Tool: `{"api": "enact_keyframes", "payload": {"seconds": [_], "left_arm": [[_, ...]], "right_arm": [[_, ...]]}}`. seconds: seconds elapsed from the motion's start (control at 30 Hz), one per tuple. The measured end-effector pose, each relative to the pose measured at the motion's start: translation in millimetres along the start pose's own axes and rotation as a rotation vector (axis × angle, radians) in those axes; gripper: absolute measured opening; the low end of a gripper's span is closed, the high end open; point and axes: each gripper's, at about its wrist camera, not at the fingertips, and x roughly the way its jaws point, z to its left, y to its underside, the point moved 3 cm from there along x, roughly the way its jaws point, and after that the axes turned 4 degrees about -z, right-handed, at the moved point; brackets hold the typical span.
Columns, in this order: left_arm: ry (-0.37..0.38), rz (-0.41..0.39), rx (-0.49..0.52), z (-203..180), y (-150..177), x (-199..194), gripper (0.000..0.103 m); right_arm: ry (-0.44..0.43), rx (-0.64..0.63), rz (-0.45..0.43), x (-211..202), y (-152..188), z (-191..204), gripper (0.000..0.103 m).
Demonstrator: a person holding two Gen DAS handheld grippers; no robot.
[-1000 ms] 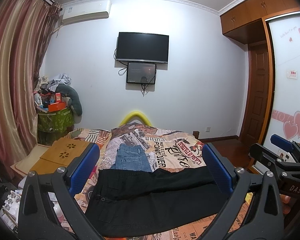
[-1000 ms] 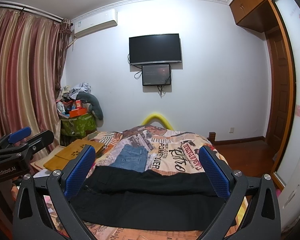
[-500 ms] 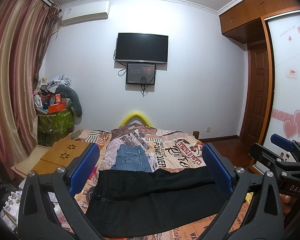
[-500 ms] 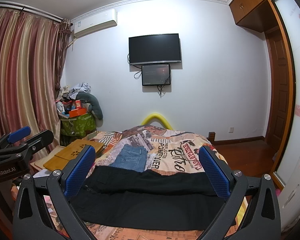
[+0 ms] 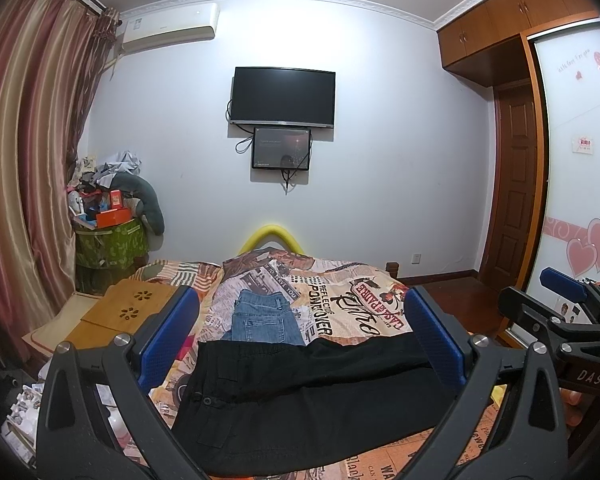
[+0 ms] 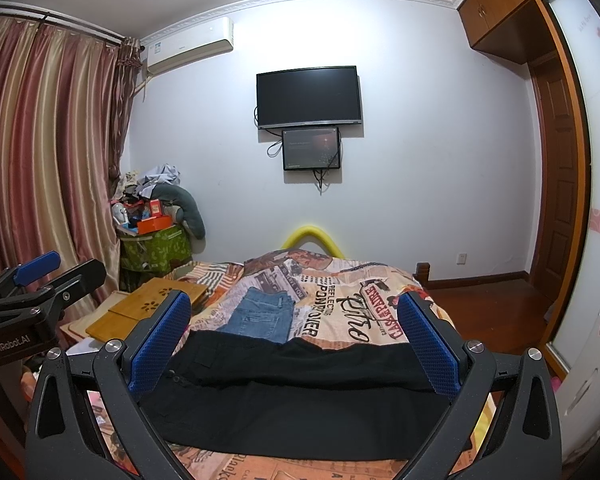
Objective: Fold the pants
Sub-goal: 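Lower both tools onto the black trousers' waistband and close on it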
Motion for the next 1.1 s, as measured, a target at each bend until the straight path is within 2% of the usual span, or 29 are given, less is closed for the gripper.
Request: {"api": "enact_keyframes", "payload": {"seconds": [0.6, 0.83, 0.9, 0.97, 1.1], "left_arm": [[-0.01, 0.024, 0.008, 3.3, -0.5, 11.4, 0.103], [-0.044, 0.1, 0.004, 22.2, 18.1, 58.2, 0.103], [-0.058, 0.131, 0.001, 28.8, 27.3, 74.8, 0.103], [-0.073, 0.178, -0.001, 39.8, 39.6, 97.4, 0.103], [-0.089, 0.281, -0.009, 58.8, 69.5, 139.2, 0.103]], "right_arm": [[0.01, 0.0, 0.038, 15.2, 13.3, -2.7, 0.103], [0.038, -0.002, 0.12, 47.0, 34.5, -12.6, 0.103], [0.051, 0.002, 0.168, 65.1, 48.2, -21.9, 0.103], [0.058, 0.009, 0.194, 72.8, 55.7, -26.3, 0.103], [0.079, 0.026, 0.304, 103.3, 83.7, -45.1, 0.103]]}}
